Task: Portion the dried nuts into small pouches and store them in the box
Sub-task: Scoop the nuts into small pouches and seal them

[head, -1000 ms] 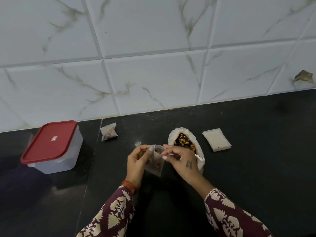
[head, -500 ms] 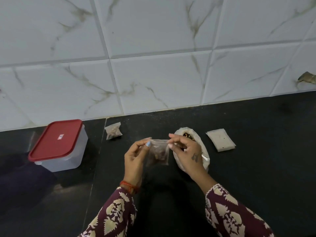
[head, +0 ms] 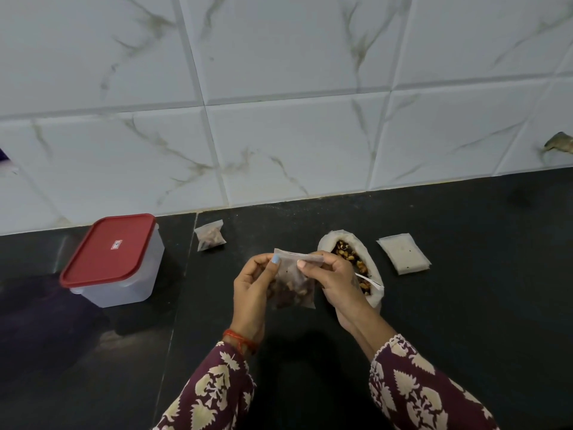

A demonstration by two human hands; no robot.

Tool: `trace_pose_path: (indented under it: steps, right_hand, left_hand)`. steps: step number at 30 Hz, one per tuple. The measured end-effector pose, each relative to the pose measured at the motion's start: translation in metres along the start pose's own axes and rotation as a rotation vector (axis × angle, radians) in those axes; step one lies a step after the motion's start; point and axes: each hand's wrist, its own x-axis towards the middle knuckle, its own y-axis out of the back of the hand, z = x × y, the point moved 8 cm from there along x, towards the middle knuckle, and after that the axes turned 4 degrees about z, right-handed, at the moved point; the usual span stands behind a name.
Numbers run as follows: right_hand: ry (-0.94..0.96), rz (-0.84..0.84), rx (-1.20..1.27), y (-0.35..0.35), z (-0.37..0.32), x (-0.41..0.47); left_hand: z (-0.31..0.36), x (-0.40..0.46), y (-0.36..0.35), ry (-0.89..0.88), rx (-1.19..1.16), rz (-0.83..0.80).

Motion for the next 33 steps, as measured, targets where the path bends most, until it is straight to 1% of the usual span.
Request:
trace_pose_path:
  steps: [3,16,23,29,33]
  right_hand:
    - [-0.013,-0.006,0.01,-0.003,-0.001,-0.004]
    - [-0.073,0.048,0.089,-0.007,-0.002,-0.01]
    - [-0.086,0.044,0.075,-0.009,-0.003,-0.014]
    - [-0.076,0.034,0.074,-0.011,-0.003,-0.014]
    - [-0.071,-0.007,0.057,-0.012,-0.004,-0.013]
  left_hand:
    - [-0.001,-0.001,0.0,0.033,0.029,-0.027]
    - [0.009,-0.008,-0.005,-0.027,0.117,0.003]
    - [0.012,-0.012,-0.011,-0.011,0.089,-0.034]
    - [0.019,-0.012,-0.009,-0.054,0.113,-0.005]
    - [0.018,-0.008,-0.002,-0.042,0.103,0.034]
